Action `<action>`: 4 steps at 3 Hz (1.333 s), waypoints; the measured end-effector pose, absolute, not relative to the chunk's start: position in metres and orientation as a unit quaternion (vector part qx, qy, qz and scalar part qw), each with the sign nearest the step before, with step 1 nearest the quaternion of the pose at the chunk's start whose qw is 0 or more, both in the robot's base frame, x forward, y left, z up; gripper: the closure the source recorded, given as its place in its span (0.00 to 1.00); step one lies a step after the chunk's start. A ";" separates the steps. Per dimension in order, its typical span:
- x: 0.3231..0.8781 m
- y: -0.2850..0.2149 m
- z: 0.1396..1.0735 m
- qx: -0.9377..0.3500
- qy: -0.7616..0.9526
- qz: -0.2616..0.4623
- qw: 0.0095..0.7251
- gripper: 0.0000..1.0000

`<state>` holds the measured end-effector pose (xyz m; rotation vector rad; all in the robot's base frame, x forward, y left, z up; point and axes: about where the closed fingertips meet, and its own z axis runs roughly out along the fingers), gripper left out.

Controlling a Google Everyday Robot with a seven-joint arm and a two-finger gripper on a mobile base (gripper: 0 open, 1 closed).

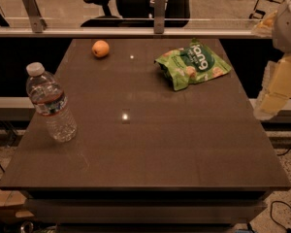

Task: Pick green rice chip bag

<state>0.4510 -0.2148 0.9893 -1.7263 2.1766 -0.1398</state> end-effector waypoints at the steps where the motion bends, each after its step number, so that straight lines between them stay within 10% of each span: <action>1: 0.461 -0.218 0.995 -0.618 0.757 -0.054 0.204 0.00; 4: 0.511 -0.232 1.013 -0.672 0.693 -0.118 0.231 0.00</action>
Offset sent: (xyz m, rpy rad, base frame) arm 0.0395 -0.0189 0.0123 0.0807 -0.1901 0.0970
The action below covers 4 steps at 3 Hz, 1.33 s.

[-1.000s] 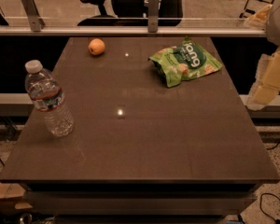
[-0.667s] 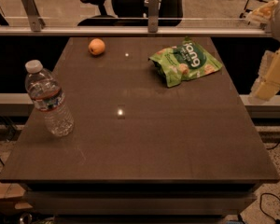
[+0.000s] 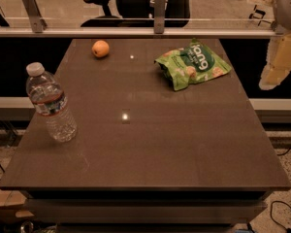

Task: Pick green rice chip bag

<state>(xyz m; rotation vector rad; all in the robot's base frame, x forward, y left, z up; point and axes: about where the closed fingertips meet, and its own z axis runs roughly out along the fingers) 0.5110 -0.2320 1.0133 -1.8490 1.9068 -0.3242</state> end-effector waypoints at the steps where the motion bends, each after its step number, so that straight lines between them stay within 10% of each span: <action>1: 0.533 -0.232 1.016 -0.690 0.677 -0.150 0.208 0.00; 4: 0.588 -0.203 0.997 -0.726 0.637 -0.168 0.196 0.00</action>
Offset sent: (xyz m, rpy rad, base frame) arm 0.0694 0.0139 0.0040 -0.2233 -0.0188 0.0932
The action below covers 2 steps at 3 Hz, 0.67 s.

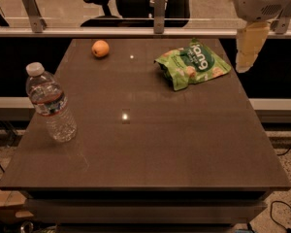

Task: Pick green rice chip bag

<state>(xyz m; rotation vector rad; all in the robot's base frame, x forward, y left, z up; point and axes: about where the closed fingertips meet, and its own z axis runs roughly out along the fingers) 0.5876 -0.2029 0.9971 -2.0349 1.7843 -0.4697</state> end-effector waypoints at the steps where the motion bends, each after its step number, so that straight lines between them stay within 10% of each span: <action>1: 0.598 -0.201 0.996 -0.733 0.634 -0.159 0.191 0.00; 2: 0.613 -0.197 0.988 -0.743 0.629 -0.140 0.181 0.00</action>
Offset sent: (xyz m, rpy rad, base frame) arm 0.0428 0.0082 -0.0170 0.0117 0.1226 0.0677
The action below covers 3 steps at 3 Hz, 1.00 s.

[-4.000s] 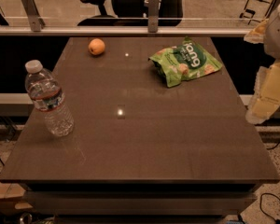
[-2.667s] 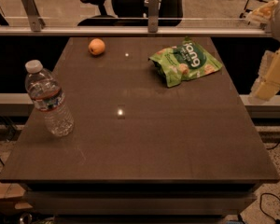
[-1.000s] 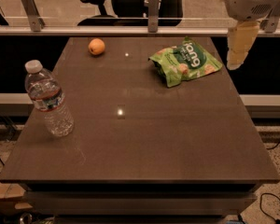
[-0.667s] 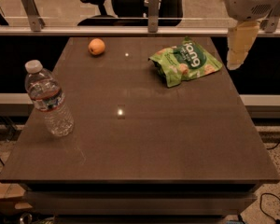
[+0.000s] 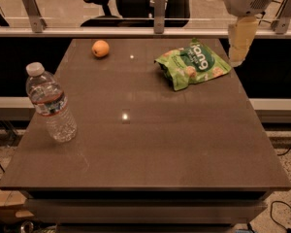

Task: Pick green rice chip bag

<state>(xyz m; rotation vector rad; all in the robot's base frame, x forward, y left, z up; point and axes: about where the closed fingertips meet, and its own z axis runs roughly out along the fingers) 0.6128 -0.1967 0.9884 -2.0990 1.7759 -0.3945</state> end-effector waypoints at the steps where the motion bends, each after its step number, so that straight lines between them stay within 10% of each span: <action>1: 0.625 -0.187 0.974 -0.757 0.619 -0.108 0.178 0.00; 3: 0.642 -0.158 0.940 -0.778 0.597 -0.046 0.188 0.00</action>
Offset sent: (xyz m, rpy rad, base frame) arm 0.0300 0.0363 -0.0464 0.1056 0.1579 0.1381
